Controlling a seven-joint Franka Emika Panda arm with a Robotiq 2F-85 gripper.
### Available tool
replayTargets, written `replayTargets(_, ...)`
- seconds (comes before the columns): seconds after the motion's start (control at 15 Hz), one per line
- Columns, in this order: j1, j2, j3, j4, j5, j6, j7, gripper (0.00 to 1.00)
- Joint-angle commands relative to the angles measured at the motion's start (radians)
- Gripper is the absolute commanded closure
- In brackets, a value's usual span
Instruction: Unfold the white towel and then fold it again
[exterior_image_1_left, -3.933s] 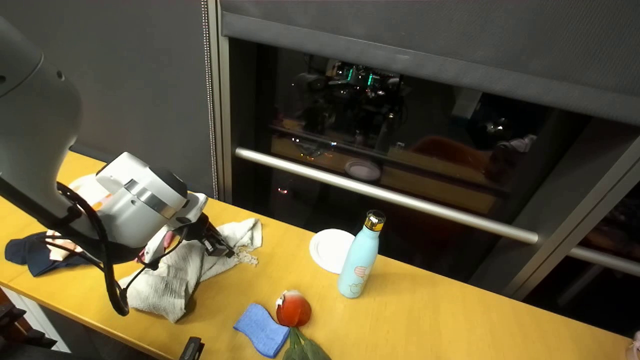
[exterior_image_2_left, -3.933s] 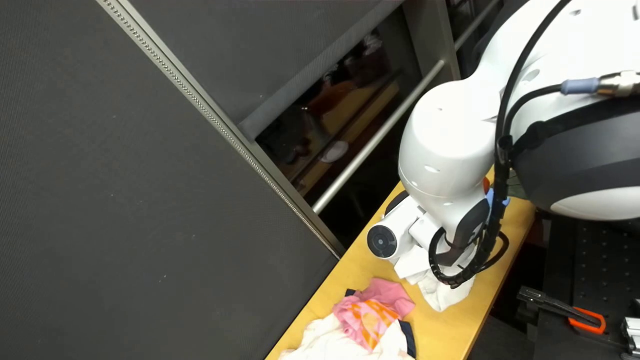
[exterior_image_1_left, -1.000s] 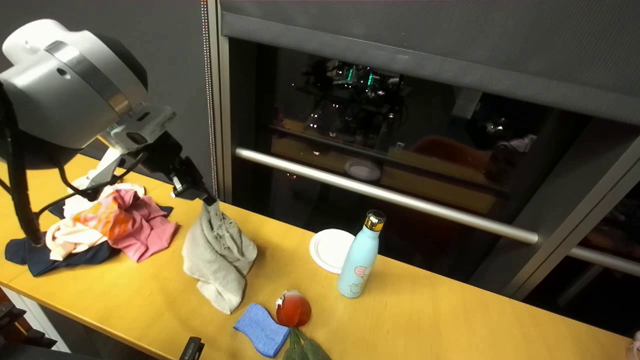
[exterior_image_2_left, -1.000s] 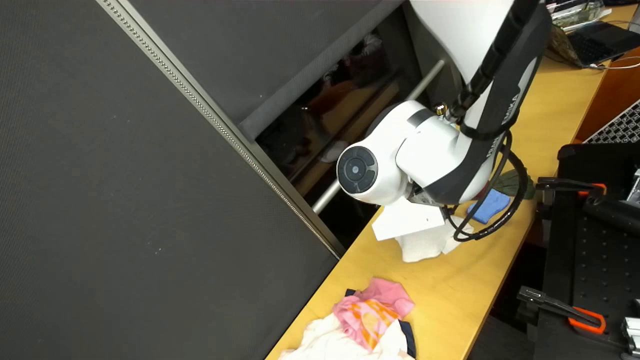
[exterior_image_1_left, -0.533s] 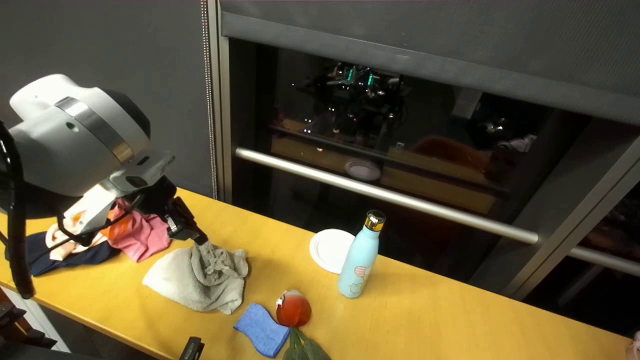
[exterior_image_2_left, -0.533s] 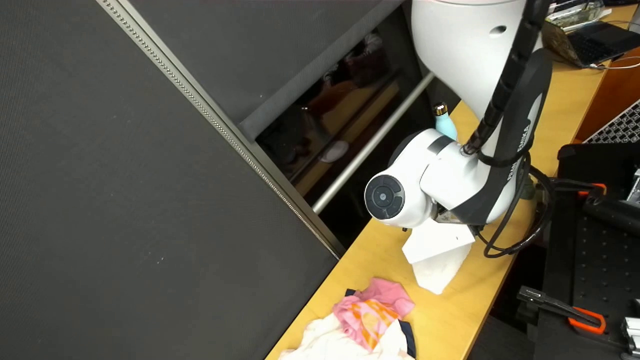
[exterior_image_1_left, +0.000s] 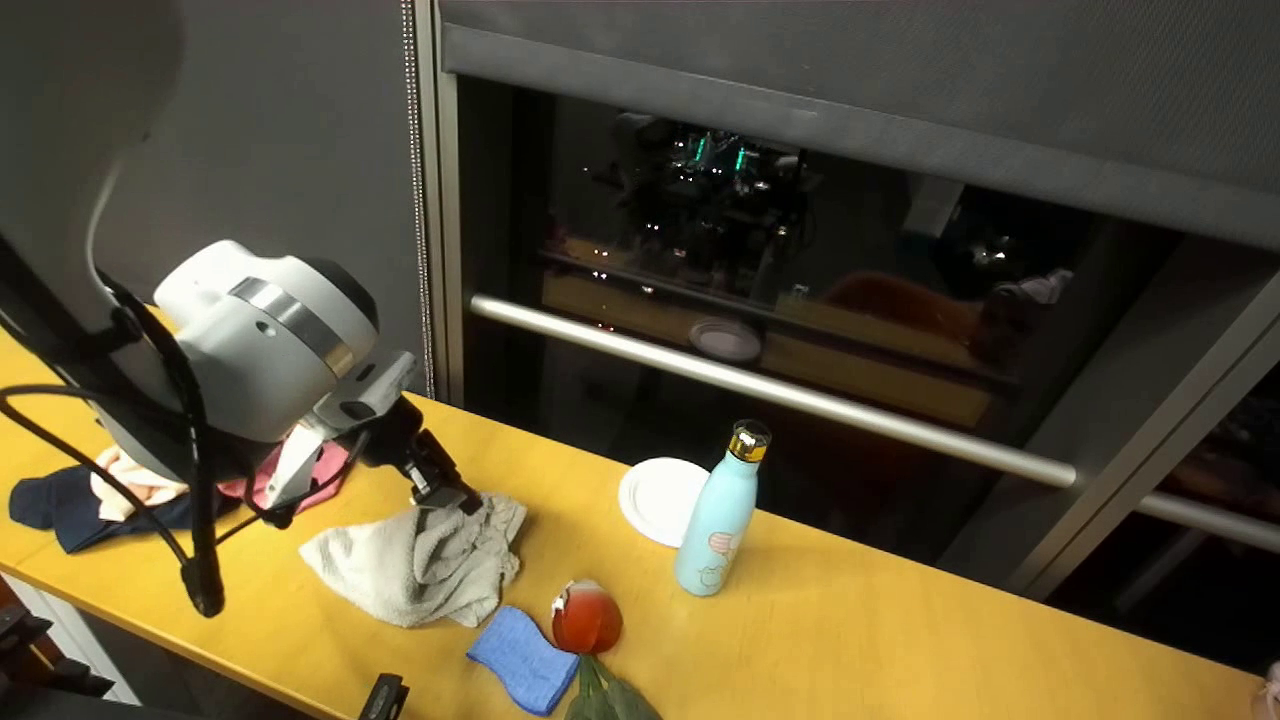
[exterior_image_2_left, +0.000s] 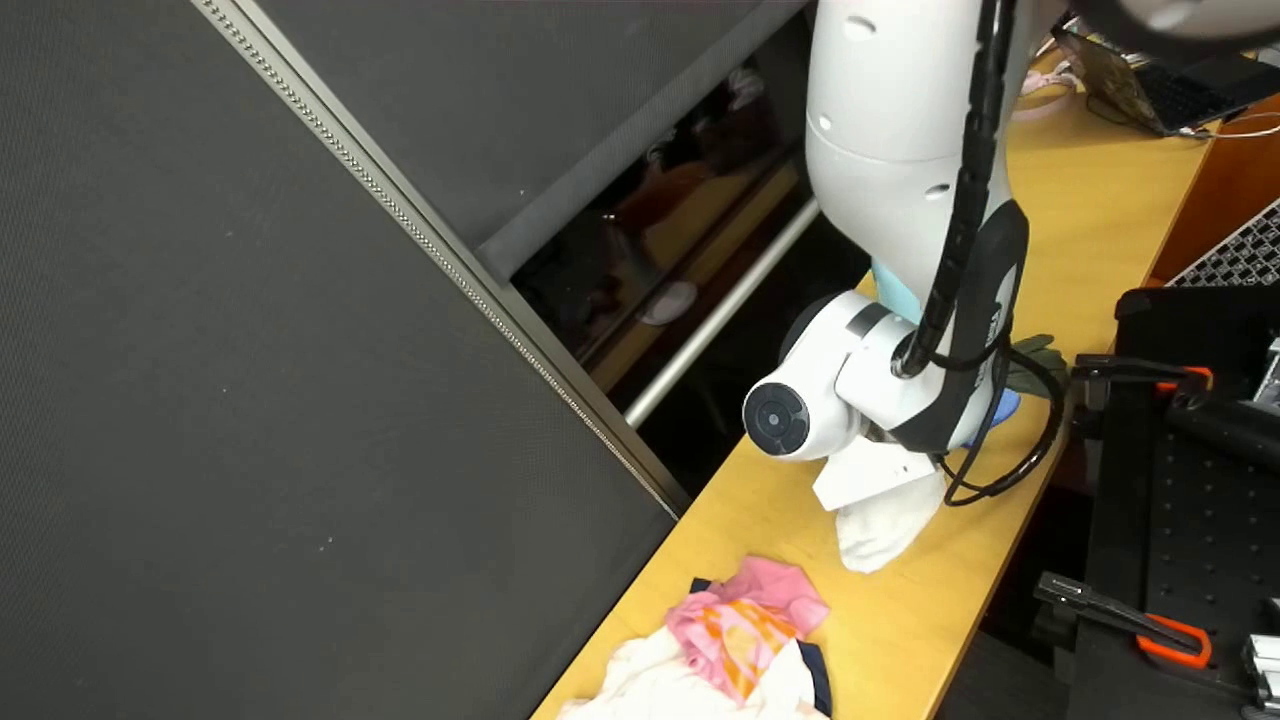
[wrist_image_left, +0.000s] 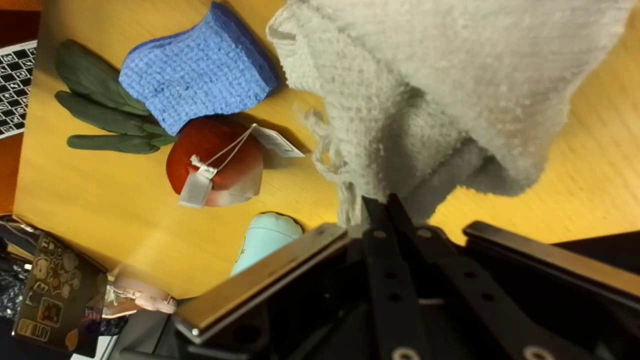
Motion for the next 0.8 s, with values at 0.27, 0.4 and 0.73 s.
replayTargets(0.27, 0.001, 0.180, 0.007, 0.171, -0.011, -0.039, 0.020, 0.90)
replayTargets(0.4, -0.007, 0.141, 0.016, 0.147, 0.011, -0.061, 0.004, 0.65)
replayTargets(0.73, -0.052, -0.017, 0.052, 0.015, 0.040, -0.044, -0.074, 0.29)
